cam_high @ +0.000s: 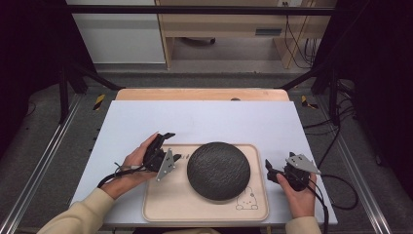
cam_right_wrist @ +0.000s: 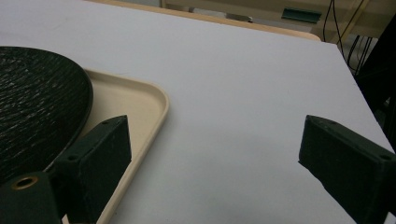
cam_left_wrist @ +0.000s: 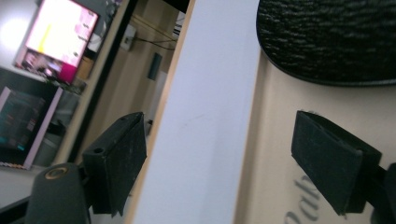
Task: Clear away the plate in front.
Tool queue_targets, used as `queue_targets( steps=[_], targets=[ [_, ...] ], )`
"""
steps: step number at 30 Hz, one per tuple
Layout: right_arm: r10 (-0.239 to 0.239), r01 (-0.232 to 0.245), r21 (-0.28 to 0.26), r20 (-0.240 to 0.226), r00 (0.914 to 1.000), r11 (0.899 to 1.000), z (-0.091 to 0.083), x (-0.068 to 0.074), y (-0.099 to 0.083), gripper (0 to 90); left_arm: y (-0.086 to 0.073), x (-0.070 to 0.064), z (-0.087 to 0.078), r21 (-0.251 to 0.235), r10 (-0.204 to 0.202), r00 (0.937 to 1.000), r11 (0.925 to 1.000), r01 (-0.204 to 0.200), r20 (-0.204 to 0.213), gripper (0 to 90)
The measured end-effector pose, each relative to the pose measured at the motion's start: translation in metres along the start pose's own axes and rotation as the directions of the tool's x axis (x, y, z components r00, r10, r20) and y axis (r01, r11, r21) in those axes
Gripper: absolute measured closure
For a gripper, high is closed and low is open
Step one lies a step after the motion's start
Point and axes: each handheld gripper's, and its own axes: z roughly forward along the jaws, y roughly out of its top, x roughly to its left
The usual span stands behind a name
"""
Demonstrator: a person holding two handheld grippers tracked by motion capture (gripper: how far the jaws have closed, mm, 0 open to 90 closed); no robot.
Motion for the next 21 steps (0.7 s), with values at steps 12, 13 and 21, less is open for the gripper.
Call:
queue_targets(
  steps=[12, 13, 21],
  targets=[
    [-0.004, 0.004, -0.006, -0.005, 1.0, 1.0, 0.002, 0.0, 0.001, 6.9, -0.012, 0.023, -0.019, -0.046, -0.398, 0.9167, 0.9156, 0.4, 0.031, 15.2],
    [-0.005, 0.005, -0.007, -0.008, 1.0, 1.0, 0.002, 0.0, 0.001, 6.8, -0.015, 0.026, -0.021, -0.05, -0.434, 0.9004, 0.8991, 0.435, 0.034, 14.6],
    [-0.006, 0.006, -0.023, -0.028, 0.9996, 1.0, 0.008, -0.004, 0.003, 6.7, -0.036, 0.036, -0.041, -0.096, -0.606, 0.795, 0.7903, 0.605, 0.021, 9.9]
  ],
)
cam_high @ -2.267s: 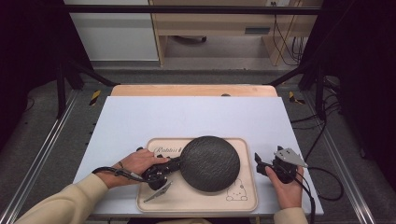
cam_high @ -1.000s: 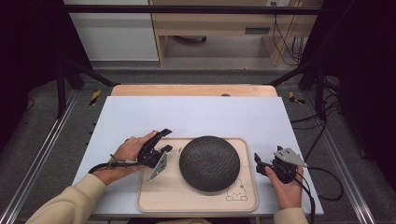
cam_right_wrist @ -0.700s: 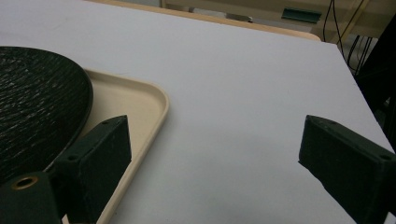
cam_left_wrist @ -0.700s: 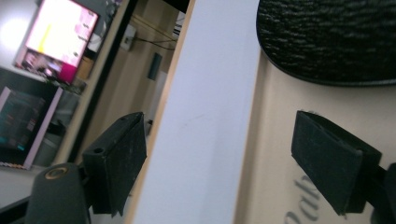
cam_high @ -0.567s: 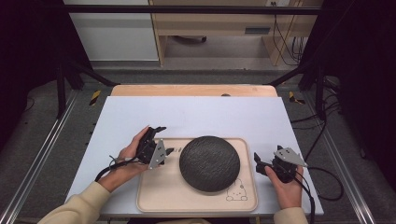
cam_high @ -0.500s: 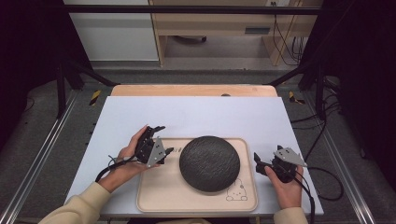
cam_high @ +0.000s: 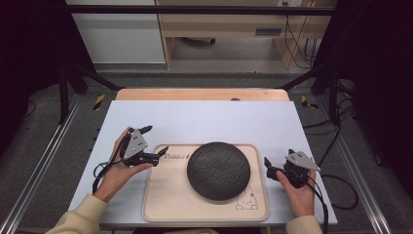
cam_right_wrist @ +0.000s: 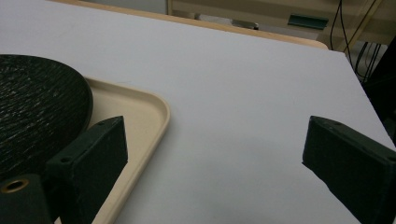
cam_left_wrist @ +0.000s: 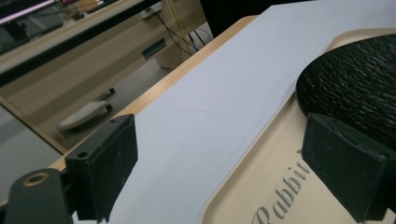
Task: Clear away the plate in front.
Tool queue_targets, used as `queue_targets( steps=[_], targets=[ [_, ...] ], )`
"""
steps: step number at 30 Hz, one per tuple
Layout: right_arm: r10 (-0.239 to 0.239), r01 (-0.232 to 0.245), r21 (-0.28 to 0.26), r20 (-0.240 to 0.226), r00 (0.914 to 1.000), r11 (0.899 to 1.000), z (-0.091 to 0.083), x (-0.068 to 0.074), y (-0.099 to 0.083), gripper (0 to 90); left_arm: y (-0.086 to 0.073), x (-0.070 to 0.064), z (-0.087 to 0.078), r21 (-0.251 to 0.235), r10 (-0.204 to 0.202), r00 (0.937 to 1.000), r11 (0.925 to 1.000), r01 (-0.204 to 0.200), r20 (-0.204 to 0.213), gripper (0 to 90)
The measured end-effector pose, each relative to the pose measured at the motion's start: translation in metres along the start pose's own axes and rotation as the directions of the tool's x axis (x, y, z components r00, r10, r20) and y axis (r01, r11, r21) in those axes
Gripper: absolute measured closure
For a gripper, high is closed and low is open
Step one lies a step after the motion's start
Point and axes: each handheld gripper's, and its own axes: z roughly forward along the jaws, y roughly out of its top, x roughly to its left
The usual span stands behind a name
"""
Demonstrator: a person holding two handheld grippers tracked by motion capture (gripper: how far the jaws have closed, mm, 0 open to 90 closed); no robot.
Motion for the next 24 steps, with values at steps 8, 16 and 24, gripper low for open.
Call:
queue_targets(
  steps=[8, 16, 24],
  targets=[
    [0.001, -0.001, -0.004, -0.032, 0.9995, 1.0, 0.004, -0.002, 0.001, 6.8, -0.01, 0.006, -0.025, -0.039, -0.086, 0.9945, 0.9957, 0.084, -0.061, 7.3],
    [0.005, -0.007, -0.022, -0.064, 0.998, 1.0, 0.005, -0.003, 0.003, 6.7, -0.026, 0.007, -0.049, -0.048, -0.162, 0.9831, 0.9863, 0.158, -0.086, 5.3],
    [0.007, -0.012, -0.045, -0.089, 0.996, 0.999, 0.0, -0.001, 0.006, 5.8, -0.042, 0.016, -0.069, -0.109, -0.24, 0.9602, 0.968, 0.226, -0.142, 5.3]
  ],
)
